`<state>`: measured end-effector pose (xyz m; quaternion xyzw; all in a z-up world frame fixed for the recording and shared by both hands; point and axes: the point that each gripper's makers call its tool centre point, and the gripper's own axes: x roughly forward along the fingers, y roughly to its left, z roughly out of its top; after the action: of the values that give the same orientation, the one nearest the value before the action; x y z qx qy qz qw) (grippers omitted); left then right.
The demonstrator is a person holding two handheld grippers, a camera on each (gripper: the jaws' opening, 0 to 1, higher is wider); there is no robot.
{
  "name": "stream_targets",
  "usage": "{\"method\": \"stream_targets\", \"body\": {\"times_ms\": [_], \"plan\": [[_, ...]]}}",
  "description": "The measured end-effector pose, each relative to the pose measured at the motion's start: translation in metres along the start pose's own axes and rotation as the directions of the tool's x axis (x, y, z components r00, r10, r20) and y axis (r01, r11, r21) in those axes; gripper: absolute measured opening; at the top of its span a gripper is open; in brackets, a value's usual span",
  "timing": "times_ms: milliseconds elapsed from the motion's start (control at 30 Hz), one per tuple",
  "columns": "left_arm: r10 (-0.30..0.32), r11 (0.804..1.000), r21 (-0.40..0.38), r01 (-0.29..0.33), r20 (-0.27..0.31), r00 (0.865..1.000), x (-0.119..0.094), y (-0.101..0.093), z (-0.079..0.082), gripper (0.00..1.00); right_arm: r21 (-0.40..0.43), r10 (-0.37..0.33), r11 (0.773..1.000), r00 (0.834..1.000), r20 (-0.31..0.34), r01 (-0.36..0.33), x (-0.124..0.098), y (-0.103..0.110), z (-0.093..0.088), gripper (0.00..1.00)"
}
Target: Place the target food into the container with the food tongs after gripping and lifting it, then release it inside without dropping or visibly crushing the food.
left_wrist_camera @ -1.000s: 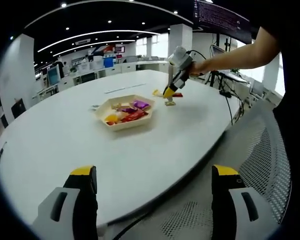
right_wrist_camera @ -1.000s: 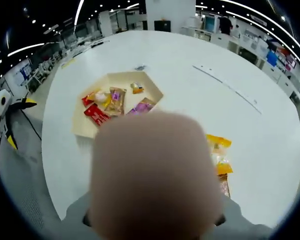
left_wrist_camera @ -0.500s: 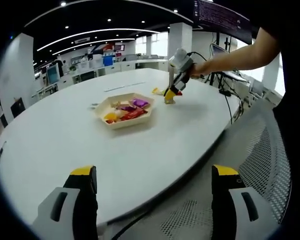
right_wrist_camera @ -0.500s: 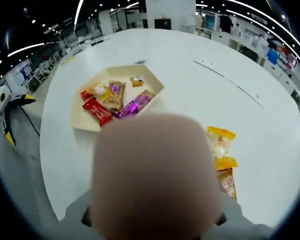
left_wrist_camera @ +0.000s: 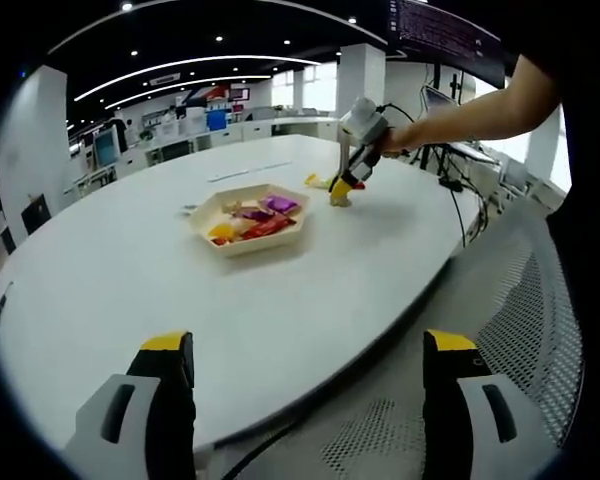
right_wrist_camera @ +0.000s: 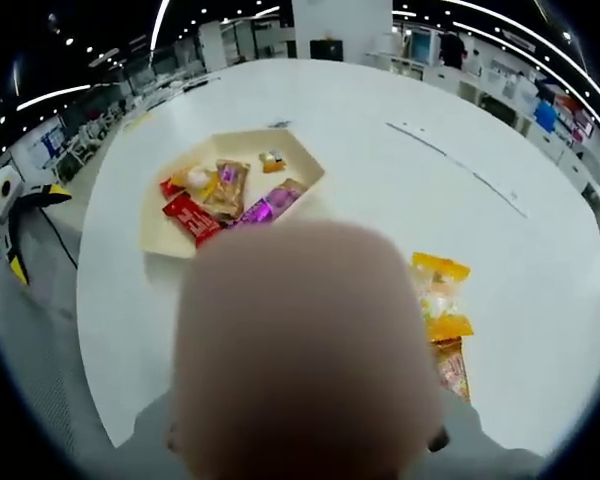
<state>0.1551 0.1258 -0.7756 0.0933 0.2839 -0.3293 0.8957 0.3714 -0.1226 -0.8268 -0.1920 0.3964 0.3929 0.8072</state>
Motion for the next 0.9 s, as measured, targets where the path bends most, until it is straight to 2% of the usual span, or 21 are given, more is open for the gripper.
{"method": "stream_targets", "body": {"times_ms": [67, 467, 900], "plan": [[0.000, 1.000, 0.001, 0.000, 0.000, 1.000, 0.000, 0.000, 0.000, 0.92, -0.025, -0.007, 1.000, 1.000, 0.003, 0.007, 0.000, 0.000, 0.000, 0.21], [0.003, 1.000, 0.005, -0.003, 0.000, 1.000, 0.000, 0.000, 0.000, 0.92, 0.001, -0.018, 1.000, 1.000, 0.004, 0.018, -0.001, -0.004, 0.000, 0.20], [0.005, 1.000, 0.011, -0.005, 0.016, 1.000, 0.000, 0.000, 0.003, 0.92, 0.027, -0.040, 0.999, 0.999, 0.032, 0.040, -0.021, -0.006, 0.013, 0.21]]}}
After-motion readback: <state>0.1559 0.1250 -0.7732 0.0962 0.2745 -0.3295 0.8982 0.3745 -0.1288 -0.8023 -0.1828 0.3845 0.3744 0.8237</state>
